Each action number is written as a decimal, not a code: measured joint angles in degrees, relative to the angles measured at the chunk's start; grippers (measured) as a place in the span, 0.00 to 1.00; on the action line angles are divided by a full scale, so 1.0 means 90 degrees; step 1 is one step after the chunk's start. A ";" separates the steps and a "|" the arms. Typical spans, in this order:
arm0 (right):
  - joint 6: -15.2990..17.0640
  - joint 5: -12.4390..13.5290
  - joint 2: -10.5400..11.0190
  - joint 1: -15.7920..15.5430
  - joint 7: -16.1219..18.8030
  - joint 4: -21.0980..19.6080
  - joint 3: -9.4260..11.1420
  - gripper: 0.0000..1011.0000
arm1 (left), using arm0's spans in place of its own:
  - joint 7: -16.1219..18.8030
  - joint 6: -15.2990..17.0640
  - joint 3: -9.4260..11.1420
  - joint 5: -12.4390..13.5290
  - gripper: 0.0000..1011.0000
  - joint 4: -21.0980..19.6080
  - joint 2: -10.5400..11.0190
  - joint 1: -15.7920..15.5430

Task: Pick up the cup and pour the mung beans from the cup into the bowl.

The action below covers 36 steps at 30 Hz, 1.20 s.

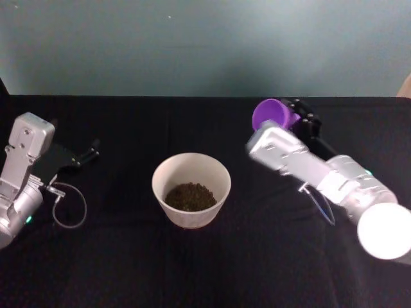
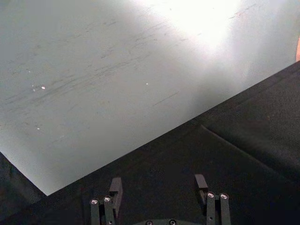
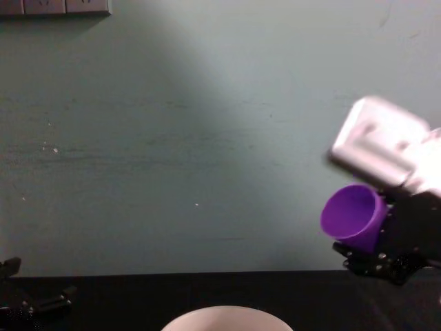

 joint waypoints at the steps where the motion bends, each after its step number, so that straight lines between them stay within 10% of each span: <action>1: -0.0106 0.0219 -0.0021 -0.0029 -0.0007 0.0036 0.0089 0.72 | 0.0000 0.0000 0.0000 0.0000 0.99 0.0000 0.0000 0.0000; 16: -0.1535 0.3412 -0.0473 -0.0084 0.0489 0.1148 0.1026 0.72 | 0.0000 0.0000 0.0000 0.0000 0.99 0.0000 0.0000 0.0000; 36: -0.1168 0.5521 -0.0473 0.0364 0.1725 0.2389 0.1127 0.72 | 0.0000 0.0000 0.0000 -0.0001 0.99 0.0000 0.0000 0.0000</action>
